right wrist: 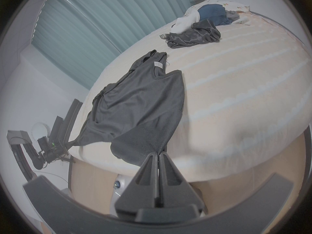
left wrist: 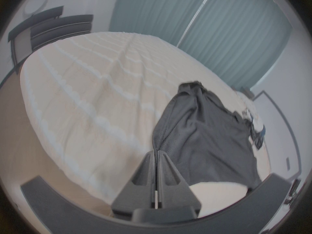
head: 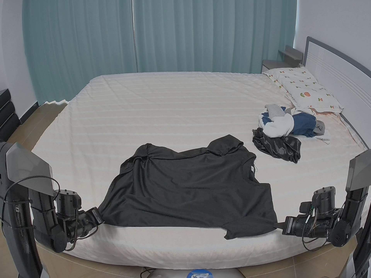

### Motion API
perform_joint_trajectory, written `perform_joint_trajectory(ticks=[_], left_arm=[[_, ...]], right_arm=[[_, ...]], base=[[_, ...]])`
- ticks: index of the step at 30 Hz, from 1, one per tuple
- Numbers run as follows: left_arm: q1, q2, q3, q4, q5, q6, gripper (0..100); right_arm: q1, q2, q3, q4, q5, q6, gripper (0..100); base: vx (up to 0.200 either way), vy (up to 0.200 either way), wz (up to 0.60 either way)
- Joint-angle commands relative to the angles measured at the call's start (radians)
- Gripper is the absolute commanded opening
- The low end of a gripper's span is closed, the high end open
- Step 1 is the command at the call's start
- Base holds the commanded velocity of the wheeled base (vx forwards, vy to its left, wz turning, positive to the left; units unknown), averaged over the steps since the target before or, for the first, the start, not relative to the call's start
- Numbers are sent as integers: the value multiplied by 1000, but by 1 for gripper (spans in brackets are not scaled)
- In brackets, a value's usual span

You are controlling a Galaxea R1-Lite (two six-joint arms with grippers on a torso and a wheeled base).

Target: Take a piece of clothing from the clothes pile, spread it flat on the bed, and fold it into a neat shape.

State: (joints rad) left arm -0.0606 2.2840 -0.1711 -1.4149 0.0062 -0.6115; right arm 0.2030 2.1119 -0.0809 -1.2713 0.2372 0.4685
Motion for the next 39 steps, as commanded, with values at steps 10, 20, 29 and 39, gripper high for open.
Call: perform_joint_trajectory(ticks=[10, 20, 29, 39], left_arm=[[-119, -8, 147, 79, 69, 153, 0], [-130, 2, 168, 97, 94, 187, 0], [-130, 3, 137, 91, 84, 173, 100], [-119, -18, 88, 85, 77, 98, 100]], right_arm=[[-30, -164, 81, 260, 1, -139, 0], [-33, -135, 21, 319, 1, -148, 0], [-34, -50, -37, 306, -3, -139, 0], [-16, -73, -53, 210, -4, 206, 100]], base=[[0, 0, 0], [0, 0, 0], [0, 0, 0], [0, 0, 0]])
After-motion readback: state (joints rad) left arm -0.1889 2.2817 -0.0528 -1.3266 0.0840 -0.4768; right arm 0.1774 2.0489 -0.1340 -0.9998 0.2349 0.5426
